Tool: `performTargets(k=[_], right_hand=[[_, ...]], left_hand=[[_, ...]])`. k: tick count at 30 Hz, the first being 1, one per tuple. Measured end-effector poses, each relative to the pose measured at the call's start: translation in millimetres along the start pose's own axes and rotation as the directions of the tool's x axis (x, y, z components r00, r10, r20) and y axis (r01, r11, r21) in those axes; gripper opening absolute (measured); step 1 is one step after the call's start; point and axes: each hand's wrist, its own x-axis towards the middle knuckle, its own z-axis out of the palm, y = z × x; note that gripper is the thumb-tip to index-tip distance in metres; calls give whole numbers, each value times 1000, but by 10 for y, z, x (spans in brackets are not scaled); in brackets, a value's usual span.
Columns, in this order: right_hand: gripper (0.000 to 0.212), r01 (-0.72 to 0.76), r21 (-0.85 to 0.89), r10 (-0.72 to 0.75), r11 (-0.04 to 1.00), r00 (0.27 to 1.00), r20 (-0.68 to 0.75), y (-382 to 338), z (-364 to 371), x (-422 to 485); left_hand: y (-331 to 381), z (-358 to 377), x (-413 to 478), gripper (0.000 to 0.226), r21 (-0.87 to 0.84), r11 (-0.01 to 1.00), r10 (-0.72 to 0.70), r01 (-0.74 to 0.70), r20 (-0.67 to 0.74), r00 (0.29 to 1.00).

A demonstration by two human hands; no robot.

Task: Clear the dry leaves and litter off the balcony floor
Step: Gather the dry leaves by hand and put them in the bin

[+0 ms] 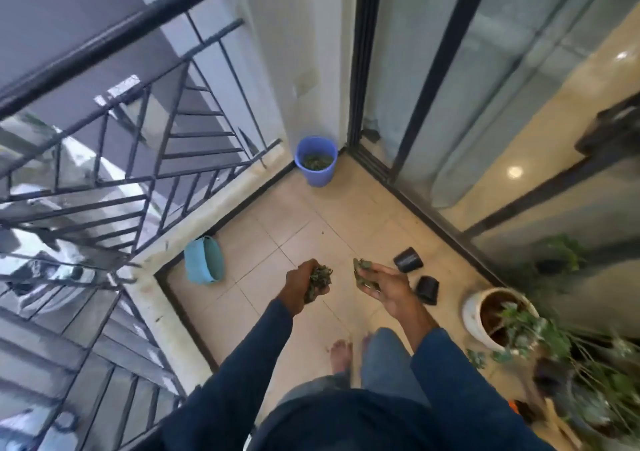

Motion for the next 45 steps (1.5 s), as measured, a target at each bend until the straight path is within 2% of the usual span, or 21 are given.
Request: performTargets(k=[5,13,16,21,24,28,30,34,37,41,45], right_hand=[[24,-13,-60,14,998,1000,14,-419,494,555],[28,-33,-50,34,998,999,14,-1297,1296,1535],[30,-9,-56,10,998,1000,10,-1591,1545,1961],[26,34,-37,-32,999,999,32,-1901,1781,3035],[24,22,10,-22,1000,1000,20,-1888,1867,3709],[25,18,79,-16,997,1000,-16,-1806,1900,4618],[21,28,99,-25,995,999,-31,-1804,1937,5026],[20,30,126,-23,992,998,-52,-1832,2133,5691],[25,27,149,-9,989,993,-118,-1941,2266,6236],[19,69,144,-35,987,974,-225,-2091,2393,6826],[48,66,141,-22,988,956,-293,-2121,2493,7336]], left_hand=[[603,-76,446,24,-64,998,-11,9,-37,999],[1821,196,1168,22,30,999,-12,16,-117,993],[2163,328,1565,26,46,998,-31,35,-92,995],[2710,534,2513,23,75,997,11,-3,-108,994],[2942,619,3253,24,80,997,21,-10,-131,991],[3169,791,4343,38,83,996,0,11,-134,991],[3275,913,4858,33,87,996,-6,18,-132,991],[3482,1110,5747,31,224,974,13,24,-162,987],[3660,1250,6340,28,319,948,56,-10,-135,989],[3879,1373,6896,30,385,920,121,-80,-84,989],[4069,1418,7274,47,485,870,142,-85,-82,986]])
